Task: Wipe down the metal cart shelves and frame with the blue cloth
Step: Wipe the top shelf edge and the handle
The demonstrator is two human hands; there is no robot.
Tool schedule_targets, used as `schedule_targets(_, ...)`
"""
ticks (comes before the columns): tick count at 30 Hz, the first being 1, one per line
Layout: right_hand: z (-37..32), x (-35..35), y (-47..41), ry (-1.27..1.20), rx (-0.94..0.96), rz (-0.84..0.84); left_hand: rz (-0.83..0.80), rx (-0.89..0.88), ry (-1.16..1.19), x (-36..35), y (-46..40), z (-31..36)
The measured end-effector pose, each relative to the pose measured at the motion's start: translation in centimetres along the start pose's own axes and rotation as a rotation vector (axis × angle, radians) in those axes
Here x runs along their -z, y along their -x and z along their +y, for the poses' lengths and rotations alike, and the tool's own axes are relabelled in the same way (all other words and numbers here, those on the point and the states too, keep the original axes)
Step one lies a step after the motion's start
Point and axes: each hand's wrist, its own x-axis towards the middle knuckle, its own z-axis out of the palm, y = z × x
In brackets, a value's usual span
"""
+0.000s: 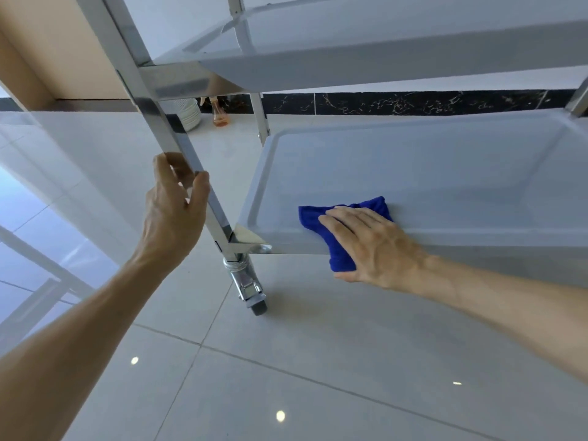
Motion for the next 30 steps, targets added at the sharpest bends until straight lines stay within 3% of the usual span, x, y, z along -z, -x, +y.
schedule_targets(8,6.9,2.9,7.4,-0.008,-0.122,-0.093,-0.049,0.072,-0.075,0.1,1.7,0.8)
schedule_targets(12,9.5,4.1,10.2,-0.026,-0.188,-0.128,-0.258,0.279,-0.427,0.2,4.6,-0.1)
schedule_targets(14,10.7,4.5,11.5,-0.039,-0.223,-0.133,-0.322,0.286,-0.443,-0.2,5.3,0.5)
schedule_targets(19,14.5,5.9,15.1,-0.055,-0.317,-0.16,-0.439,-0.064,-0.328,-4.3,4.4,5.4)
schedule_targets(24,19.4,8.0,19.2,-0.074,-0.408,-0.237,-0.749,-0.371,-0.494,-11.3,3.4,11.3)
schedule_targets(30,23.6,9.5,24.2,-0.09,-0.586,-0.203,-0.96,-0.498,-0.566,-17.8,2.7,17.6)
